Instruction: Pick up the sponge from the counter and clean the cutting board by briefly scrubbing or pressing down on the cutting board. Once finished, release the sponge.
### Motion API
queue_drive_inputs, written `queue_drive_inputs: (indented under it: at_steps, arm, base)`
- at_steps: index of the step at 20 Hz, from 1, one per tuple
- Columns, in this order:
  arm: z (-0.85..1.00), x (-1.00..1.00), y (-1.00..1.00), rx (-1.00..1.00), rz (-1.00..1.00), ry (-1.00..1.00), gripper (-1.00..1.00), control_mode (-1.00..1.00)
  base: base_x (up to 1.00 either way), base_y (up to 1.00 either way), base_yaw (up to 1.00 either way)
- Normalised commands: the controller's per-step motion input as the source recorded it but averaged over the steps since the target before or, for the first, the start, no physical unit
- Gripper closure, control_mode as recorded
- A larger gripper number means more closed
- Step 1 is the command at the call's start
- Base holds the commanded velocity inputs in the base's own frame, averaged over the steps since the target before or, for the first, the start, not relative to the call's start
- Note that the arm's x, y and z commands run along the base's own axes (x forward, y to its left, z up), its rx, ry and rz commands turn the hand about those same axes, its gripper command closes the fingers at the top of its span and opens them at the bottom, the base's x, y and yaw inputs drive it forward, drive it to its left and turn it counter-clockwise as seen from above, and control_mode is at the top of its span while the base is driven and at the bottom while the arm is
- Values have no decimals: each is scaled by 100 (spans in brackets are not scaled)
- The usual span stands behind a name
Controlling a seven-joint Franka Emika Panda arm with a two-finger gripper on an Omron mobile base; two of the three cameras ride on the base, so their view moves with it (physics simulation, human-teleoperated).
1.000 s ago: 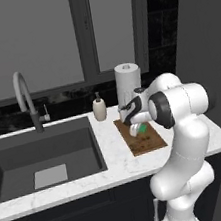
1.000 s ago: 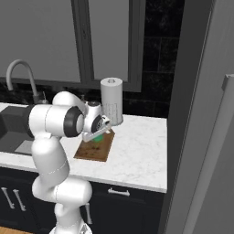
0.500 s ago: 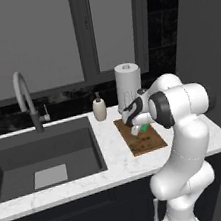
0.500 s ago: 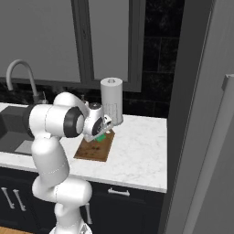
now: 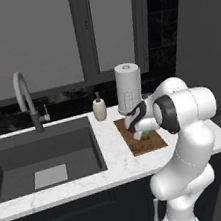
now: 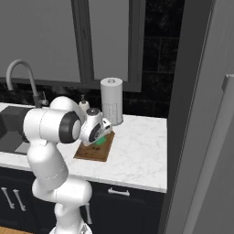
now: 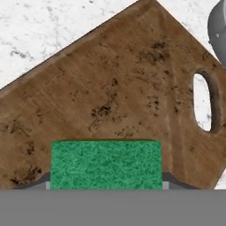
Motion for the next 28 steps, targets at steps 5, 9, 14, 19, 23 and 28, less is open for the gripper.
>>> queue_drive_inputs:
  at_steps: [5,9,14,19,23,28]
  arm:
    - [-2,-43,0,7,0,4,100,-100]
    - [-2,-42,0,8,0,7,100,-100]
    - [-8,-20,0,4,0,10,100,-100]
    - [-13,51,15,0,0,5,100,-100]
    - [-12,69,23,1,0,0,100,-100]
    - [-6,50,35,3,0,0,100,-100]
  base:
    - [0,0,0]
    - [0,0,0]
    - [0,0,0]
    - [0,0,0]
    - [0,0,0]
    - [0,0,0]
